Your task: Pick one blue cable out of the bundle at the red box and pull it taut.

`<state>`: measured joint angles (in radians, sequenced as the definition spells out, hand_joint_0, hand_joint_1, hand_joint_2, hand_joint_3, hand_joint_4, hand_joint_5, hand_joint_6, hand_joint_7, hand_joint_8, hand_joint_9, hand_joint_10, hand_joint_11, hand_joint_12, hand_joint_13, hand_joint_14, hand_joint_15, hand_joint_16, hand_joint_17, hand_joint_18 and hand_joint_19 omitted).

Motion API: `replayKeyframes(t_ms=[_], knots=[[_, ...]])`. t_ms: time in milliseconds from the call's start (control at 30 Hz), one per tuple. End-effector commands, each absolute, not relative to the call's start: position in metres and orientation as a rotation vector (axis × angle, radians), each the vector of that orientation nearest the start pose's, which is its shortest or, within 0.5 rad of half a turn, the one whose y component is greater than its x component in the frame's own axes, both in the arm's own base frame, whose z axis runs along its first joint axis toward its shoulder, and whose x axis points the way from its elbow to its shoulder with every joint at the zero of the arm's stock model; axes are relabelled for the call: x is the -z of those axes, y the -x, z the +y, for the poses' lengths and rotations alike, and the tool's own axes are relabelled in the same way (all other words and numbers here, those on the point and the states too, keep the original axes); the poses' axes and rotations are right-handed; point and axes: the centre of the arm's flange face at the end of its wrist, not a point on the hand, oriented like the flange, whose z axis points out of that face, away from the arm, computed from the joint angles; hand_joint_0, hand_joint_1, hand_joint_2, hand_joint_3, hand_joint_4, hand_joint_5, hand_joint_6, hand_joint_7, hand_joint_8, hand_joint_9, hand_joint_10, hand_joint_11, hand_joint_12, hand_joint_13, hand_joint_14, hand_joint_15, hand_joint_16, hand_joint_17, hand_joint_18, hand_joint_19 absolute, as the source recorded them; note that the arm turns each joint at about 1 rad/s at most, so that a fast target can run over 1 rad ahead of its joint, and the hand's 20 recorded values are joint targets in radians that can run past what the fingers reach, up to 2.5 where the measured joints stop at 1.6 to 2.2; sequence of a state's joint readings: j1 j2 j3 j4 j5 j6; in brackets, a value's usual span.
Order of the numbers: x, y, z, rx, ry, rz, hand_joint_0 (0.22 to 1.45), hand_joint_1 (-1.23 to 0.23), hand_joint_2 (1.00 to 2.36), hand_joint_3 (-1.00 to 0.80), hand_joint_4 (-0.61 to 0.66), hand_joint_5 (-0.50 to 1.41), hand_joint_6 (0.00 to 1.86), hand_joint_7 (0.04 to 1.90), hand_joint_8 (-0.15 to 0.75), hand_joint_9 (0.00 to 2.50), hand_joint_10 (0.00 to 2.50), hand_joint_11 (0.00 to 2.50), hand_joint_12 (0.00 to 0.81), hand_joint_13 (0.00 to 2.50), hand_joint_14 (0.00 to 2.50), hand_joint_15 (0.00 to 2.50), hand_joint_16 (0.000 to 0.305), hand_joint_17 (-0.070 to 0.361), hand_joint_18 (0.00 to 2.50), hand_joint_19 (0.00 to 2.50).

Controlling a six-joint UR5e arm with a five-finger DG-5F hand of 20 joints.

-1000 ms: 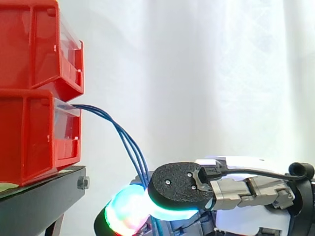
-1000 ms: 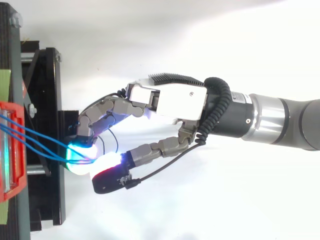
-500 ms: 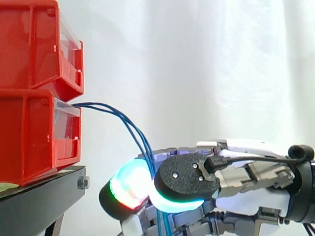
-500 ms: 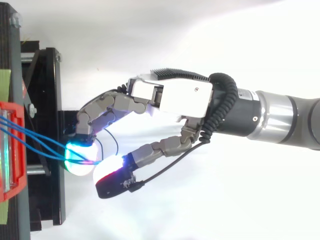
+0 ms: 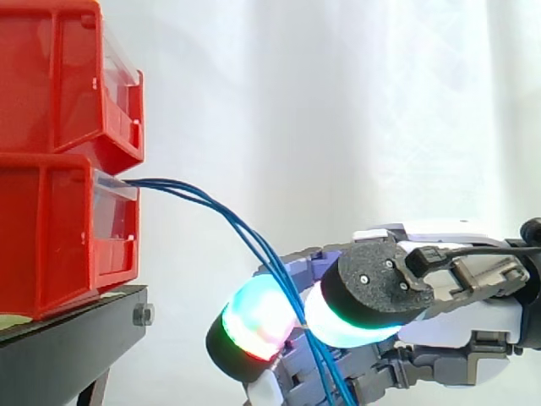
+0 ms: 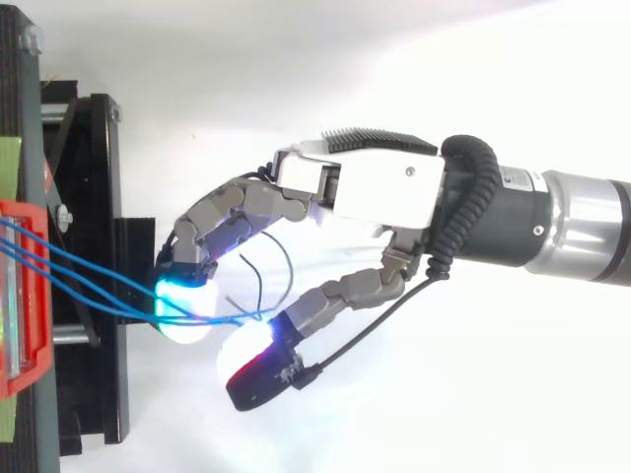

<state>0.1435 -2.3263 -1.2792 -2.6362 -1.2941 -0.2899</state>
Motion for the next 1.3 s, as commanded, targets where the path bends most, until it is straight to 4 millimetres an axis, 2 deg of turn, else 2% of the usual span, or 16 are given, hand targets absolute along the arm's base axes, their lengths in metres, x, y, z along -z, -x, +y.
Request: replayKeyframes(t_ms=[0, 233, 500, 700, 833, 900, 1000, 1067, 1167, 1200, 1267], knots=[[-0.2009, -0.7569, -0.0524, -0.912, -1.051, 1.216, 0.51, -0.79, 1.00, -0.50, 0.11, -0.19, 0.91, 0.85, 0.326, 0.77, 0.01, 0.65, 0.395, 0.72, 0.01, 0.32, 0.051, 0.114, 0.70, 0.34], [-0.2007, -0.7568, -0.0524, -0.913, -1.052, 1.217, 0.59, -0.73, 1.00, -0.50, 0.12, -0.21, 0.90, 0.86, 0.315, 0.79, 0.01, 0.65, 0.383, 0.71, 0.01, 0.32, 0.048, 0.107, 0.67, 0.36], [-0.2007, -0.7568, -0.0524, -0.911, -1.051, 1.217, 0.61, -0.70, 1.01, -0.31, 0.11, -0.20, 0.91, 0.90, 0.320, 0.80, 0.01, 0.65, 0.383, 0.73, 0.01, 0.33, 0.047, 0.106, 0.67, 0.37], [-0.2007, -0.7568, -0.0524, -0.911, -1.051, 1.217, 0.62, -0.73, 1.01, -0.24, 0.08, -0.20, 0.93, 0.90, 0.329, 0.82, 0.01, 0.67, 0.385, 0.75, 0.01, 0.33, 0.047, 0.107, 0.68, 0.36], [-0.2007, -0.7568, -0.0522, -0.913, -1.050, 1.218, 0.67, -0.81, 1.01, -0.34, 0.05, -0.20, 0.93, 0.87, 0.313, 0.81, 0.01, 0.67, 0.381, 0.75, 0.01, 0.33, 0.047, 0.105, 0.69, 0.34], [-0.2007, -0.7568, -0.0522, -0.913, -1.050, 1.218, 0.71, -0.87, 1.00, -0.50, 0.07, -0.20, 0.92, 0.84, 0.308, 0.81, 0.01, 0.66, 0.379, 0.75, 0.01, 0.31, 0.046, 0.104, 0.71, 0.31], [-0.2007, -0.7568, -0.0522, -0.913, -1.050, 1.218, 0.73, -0.90, 1.00, -0.50, 0.08, -0.19, 0.92, 0.87, 0.298, 0.80, 0.01, 0.66, 0.372, 0.76, 0.01, 0.30, 0.045, 0.102, 0.73, 0.30], [-0.2007, -0.7567, -0.0534, -0.911, -1.051, 1.217, 0.71, -0.91, 1.00, -0.50, 0.08, -0.19, 0.92, 0.88, 0.293, 0.80, 0.01, 0.65, 0.369, 0.76, 0.01, 0.31, 0.045, 0.102, 0.73, 0.29], [-0.2007, -0.7568, -0.0522, -0.914, -1.051, 1.218, 0.62, -0.92, 1.00, -0.50, 0.09, -0.19, 0.92, 0.89, 0.290, 0.80, 0.01, 0.66, 0.370, 0.76, 0.01, 0.33, 0.045, 0.102, 0.73, 0.32], [-0.2007, -0.7567, -0.0534, -0.913, -1.052, 1.217, 0.55, -0.90, 1.00, -0.50, 0.10, -0.19, 0.92, 0.89, 0.294, 0.81, 0.01, 0.67, 0.379, 0.76, 0.01, 0.33, 0.048, 0.108, 0.72, 0.33], [-0.2007, -0.7567, -0.0534, -0.914, -1.053, 1.216, 0.50, -0.82, 1.00, -0.50, 0.11, -0.18, 0.91, 0.87, 0.304, 0.83, 0.01, 0.66, 0.394, 0.76, 0.01, 0.34, 0.051, 0.115, 0.73, 0.34]])
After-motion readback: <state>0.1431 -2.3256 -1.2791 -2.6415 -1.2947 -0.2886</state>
